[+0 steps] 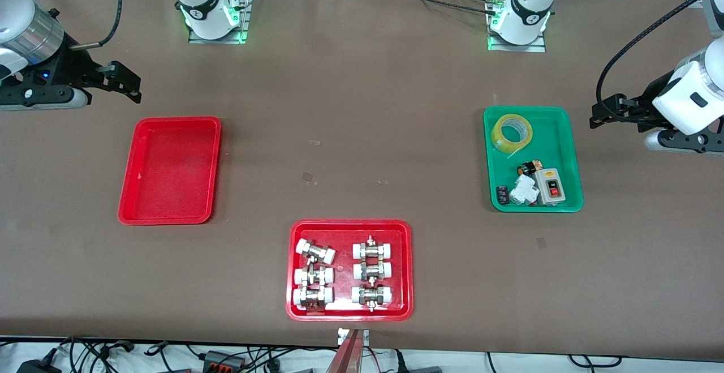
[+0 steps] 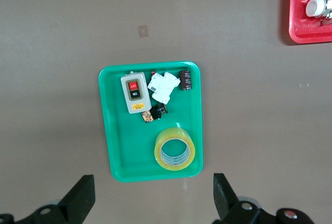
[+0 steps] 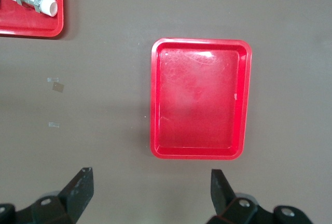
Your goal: Left arm passes tape to right arm into tray
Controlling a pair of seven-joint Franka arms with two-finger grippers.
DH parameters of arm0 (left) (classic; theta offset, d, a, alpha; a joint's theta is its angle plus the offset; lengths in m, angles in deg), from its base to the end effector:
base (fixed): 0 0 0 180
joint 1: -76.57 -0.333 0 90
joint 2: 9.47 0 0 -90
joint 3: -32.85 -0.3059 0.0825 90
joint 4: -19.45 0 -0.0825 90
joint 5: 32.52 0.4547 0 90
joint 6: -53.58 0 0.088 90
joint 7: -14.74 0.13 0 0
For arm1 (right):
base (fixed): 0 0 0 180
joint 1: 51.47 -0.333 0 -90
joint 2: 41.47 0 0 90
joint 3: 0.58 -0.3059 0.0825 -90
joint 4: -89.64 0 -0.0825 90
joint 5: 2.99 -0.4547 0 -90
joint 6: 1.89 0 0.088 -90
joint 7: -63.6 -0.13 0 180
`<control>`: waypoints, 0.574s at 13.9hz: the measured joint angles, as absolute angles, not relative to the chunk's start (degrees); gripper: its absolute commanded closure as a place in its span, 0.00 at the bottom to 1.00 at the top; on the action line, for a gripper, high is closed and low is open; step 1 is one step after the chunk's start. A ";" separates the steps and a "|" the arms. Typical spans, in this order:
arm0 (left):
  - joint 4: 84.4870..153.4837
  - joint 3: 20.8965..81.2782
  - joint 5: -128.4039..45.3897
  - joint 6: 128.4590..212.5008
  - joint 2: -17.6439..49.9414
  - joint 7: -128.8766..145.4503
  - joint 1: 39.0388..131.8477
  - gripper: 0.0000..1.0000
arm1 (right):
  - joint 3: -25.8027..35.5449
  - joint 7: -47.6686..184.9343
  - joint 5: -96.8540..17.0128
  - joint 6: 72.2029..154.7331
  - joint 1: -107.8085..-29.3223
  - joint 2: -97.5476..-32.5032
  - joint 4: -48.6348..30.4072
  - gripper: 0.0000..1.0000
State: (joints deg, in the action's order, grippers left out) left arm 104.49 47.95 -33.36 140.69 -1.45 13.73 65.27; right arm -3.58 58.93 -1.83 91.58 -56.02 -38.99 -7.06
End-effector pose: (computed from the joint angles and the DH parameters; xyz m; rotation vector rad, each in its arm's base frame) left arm 0.6549 -0.0360 0.5472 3.0899 -0.0742 -0.1563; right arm 0.6100 0.0788 0.5599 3.1168 0.0804 -0.0167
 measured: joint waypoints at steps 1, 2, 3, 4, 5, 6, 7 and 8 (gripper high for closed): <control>104.49 47.95 -33.36 140.69 -1.45 13.72 65.27 0.00 | -3.58 58.91 -1.81 91.52 -56.10 -39.05 -7.07 0.00; 104.49 47.95 -33.36 140.69 -1.45 13.72 65.27 0.00 | -3.58 58.90 -1.81 91.45 -56.11 -39.08 -7.05 0.00; 104.49 47.95 -33.36 140.69 -1.45 13.72 65.27 0.00 | -3.55 58.90 -1.80 91.48 -56.09 -39.11 -6.86 0.00; 104.49 47.95 -33.36 140.69 -1.45 13.72 65.27 0.00 | -3.50 58.90 -1.80 91.48 -56.08 -39.24 -6.20 0.00; 104.49 47.95 -33.36 140.75 -1.45 13.72 65.27 0.00 | -3.46 58.92 -1.80 91.48 -56.06 -39.42 -5.32 0.00; 104.53 47.93 -33.36 140.87 -1.45 13.72 65.26 0.00 | -3.42 58.94 -1.75 91.46 -56.06 -39.62 -4.53 0.00; 104.69 47.90 -33.36 140.90 -1.42 13.72 65.22 0.00 | -3.38 58.95 -1.63 91.43 -56.05 -39.79 -4.00 0.00; 105.07 47.83 -33.36 140.90 -1.26 13.74 65.15 0.00 | -3.35 58.95 -1.58 91.29 -56.04 -39.95 -3.72 0.00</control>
State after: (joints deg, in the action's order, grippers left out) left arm 105.07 47.83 -33.36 140.90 -1.26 13.74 65.15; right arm -3.35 58.95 -1.58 91.29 -56.04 -39.95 -3.72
